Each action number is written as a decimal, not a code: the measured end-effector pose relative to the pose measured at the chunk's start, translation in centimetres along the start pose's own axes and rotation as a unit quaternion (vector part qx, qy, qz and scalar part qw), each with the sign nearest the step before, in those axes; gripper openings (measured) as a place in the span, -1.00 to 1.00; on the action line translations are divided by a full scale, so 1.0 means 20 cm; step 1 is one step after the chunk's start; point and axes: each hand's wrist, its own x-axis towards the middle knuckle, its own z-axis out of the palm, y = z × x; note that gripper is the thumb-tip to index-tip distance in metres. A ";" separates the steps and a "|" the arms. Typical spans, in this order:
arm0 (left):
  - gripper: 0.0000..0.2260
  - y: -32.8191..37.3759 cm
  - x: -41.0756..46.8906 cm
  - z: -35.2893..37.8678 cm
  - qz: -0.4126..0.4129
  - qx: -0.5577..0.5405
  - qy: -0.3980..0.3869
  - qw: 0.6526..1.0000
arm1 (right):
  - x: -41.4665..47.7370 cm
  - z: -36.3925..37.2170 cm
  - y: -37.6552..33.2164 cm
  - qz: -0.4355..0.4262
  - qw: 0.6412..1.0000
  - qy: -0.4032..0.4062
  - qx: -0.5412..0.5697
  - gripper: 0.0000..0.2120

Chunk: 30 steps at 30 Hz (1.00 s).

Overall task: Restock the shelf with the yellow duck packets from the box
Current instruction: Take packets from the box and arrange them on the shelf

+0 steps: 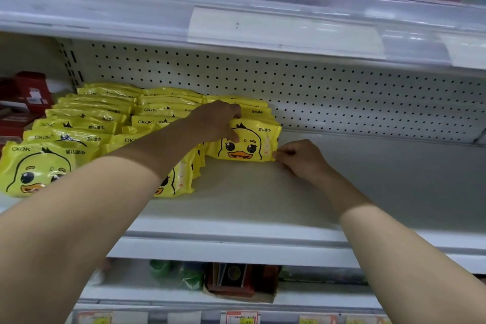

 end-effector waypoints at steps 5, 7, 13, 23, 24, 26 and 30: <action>-0.43 0.03 -0.03 0.02 -0.005 0.049 0.027 0.998 | -0.02 0.03 -0.03 -0.008 0.997 0.030 -0.068 -0.80; -0.44 0.04 -0.05 0.03 -0.013 0.051 0.047 0.998 | -0.04 0.03 -0.04 0.001 0.996 0.031 -0.082 -0.80; -0.29 0.08 -0.22 -0.01 -0.019 0.024 0.076 0.997 | -0.16 0.04 -0.13 0.023 0.990 0.059 -0.125 -0.79; -0.30 -0.07 -0.77 -0.27 -0.088 -0.060 0.089 0.990 | -0.52 0.19 -0.64 -0.002 0.989 0.055 -0.139 -0.42; -0.30 -0.09 -0.84 -0.28 -0.096 -0.056 0.091 0.990 | -0.57 0.23 -0.69 -0.007 0.989 0.053 -0.140 -0.42; -0.29 -0.14 -0.98 -0.29 -0.104 -0.052 0.096 0.989 | -0.67 0.31 -0.78 -0.023 0.989 0.051 -0.140 -0.41; -0.31 -0.28 -1.26 -0.29 -0.132 -0.047 0.084 0.987 | -0.86 0.48 -0.93 -0.054 0.984 0.028 -0.166 -0.38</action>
